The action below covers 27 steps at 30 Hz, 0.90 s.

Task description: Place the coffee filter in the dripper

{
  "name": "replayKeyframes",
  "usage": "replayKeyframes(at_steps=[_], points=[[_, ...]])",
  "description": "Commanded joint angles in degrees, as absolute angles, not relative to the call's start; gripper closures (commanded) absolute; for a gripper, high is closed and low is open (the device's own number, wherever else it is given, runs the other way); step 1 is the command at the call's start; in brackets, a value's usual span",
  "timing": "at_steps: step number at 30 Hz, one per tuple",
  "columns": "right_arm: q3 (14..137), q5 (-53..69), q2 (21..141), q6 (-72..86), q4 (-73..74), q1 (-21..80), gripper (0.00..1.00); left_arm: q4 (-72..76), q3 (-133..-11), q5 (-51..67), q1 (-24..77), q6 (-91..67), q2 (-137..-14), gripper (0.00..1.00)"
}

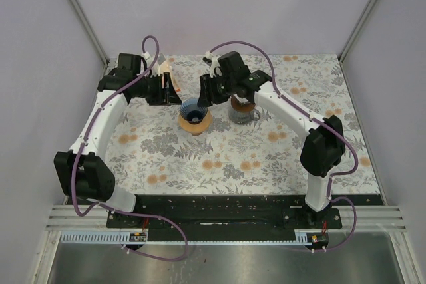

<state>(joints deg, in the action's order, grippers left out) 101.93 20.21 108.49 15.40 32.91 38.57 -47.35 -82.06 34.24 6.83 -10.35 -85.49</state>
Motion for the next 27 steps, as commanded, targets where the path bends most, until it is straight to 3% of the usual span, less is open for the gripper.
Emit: replayKeyframes(at_steps=[1,8,13,19,23,27], points=[[105.6,19.4,106.1,13.2,34.3,38.5,0.47,-46.5,-88.1,29.7,6.2,-7.9,-84.8,0.42],[104.2,11.8,100.6,10.3,34.2,38.5,0.47,-36.1,-91.0,10.0,5.4,-6.5,-88.2,0.44],[101.4,6.2,98.1,9.0,33.8,38.4,0.47,-31.6,-95.3,2.0,5.4,-7.6,-96.0,0.51],[98.4,3.2,96.0,7.5,33.0,38.3,0.46,-31.9,-103.3,-2.0,5.4,-8.8,-108.2,0.59],[97.6,1.5,95.8,5.9,33.0,38.3,0.45,-31.9,-109.6,-4.4,5.4,-8.5,-114.2,0.71],[97.6,0.4,96.3,4.7,33.0,38.3,0.44,-31.9,-114.0,-5.6,5.4,-8.3,-119.3,0.73]])
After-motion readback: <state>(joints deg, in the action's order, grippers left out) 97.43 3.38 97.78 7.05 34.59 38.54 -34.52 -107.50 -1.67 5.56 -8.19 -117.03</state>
